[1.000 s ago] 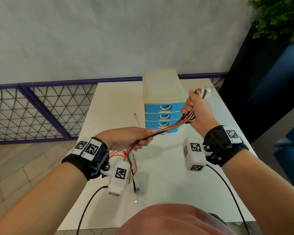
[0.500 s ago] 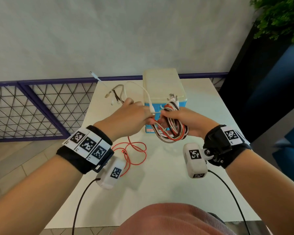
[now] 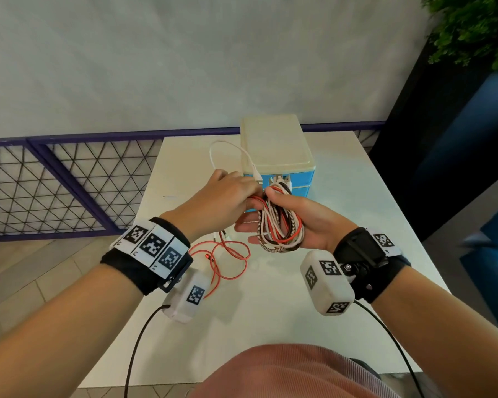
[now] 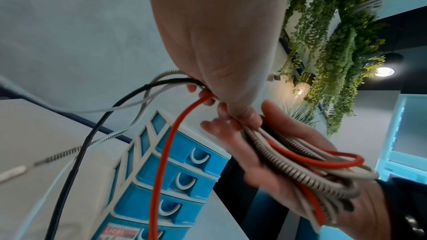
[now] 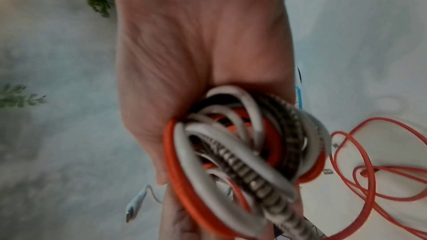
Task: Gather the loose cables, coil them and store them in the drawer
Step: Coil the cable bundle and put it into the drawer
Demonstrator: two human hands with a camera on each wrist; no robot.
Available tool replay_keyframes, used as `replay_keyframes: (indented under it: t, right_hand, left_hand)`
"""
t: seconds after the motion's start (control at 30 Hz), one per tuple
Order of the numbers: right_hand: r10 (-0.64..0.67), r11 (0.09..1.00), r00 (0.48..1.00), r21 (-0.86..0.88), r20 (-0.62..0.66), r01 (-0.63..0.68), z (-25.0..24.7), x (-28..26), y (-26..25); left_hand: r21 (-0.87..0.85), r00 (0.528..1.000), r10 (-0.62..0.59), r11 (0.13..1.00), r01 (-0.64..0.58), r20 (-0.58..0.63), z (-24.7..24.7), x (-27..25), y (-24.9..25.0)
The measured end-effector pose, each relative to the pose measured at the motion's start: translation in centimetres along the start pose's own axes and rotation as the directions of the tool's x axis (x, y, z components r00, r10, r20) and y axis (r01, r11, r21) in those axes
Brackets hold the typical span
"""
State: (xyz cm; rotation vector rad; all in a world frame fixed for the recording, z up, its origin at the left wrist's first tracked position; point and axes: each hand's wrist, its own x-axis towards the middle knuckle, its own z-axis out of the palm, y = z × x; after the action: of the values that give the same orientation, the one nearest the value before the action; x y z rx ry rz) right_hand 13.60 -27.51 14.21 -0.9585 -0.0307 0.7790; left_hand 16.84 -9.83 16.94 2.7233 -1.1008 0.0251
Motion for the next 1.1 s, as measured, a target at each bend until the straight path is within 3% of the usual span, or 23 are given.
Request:
replay_keyframes:
  t: [0.27, 0.37, 0.57, 0.67, 0.87, 1.0, 1.1]
  right_hand:
    - [-0.044, 0.999, 0.995, -0.018, -0.093, 0.043, 0.5, 0.9, 0.1]
    - [-0.073, 0.986, 0.991, -0.156, -0.112, 0.055, 0.7, 0.9, 0.1]
    - [-0.114, 0.894, 0.979, -0.446, -0.166, 0.029, 0.2, 0.2, -0.1]
    - [-0.159, 0.883, 0.97, -0.466, -0.186, 0.056, -0.1, 0.1, -0.5]
    - [-0.221, 0.88, 0.945, -0.466, -0.24, 0.088, -1.2, 0.2, -0.9]
    - [-0.241, 0.879, 0.928, -0.469, -0.284, 0.084, -2.3, 0.4, -0.8]
    - [-0.244, 0.883, 0.922, -0.462, -0.301, 0.082, -2.5, 0.5, -0.5]
  left_hand:
    - [-0.156, 1.0, 0.011, 0.988, -0.01, 0.004, 0.5, 0.1, -1.6]
    - [-0.173, 0.999, 0.045, 0.984, -0.042, 0.016, 0.4, 0.1, -1.8]
    - [-0.332, 0.951, -0.076, 0.926, 0.178, 0.298, 0.3, 0.2, -1.9]
    - [-0.558, 0.891, -0.132, 0.737, 0.382, 0.435, 0.2, 0.1, -1.8]
    - [-0.763, 0.814, -0.002, 0.347, 0.545, 0.581, 0.8, -0.9, -2.6]
    - [-0.756, 0.773, 0.058, 0.264, 0.598, 0.632, 1.1, -1.8, -3.1]
    - [-0.777, 0.799, 0.007, 0.239, 0.583, 0.601, 1.5, -1.9, -3.0]
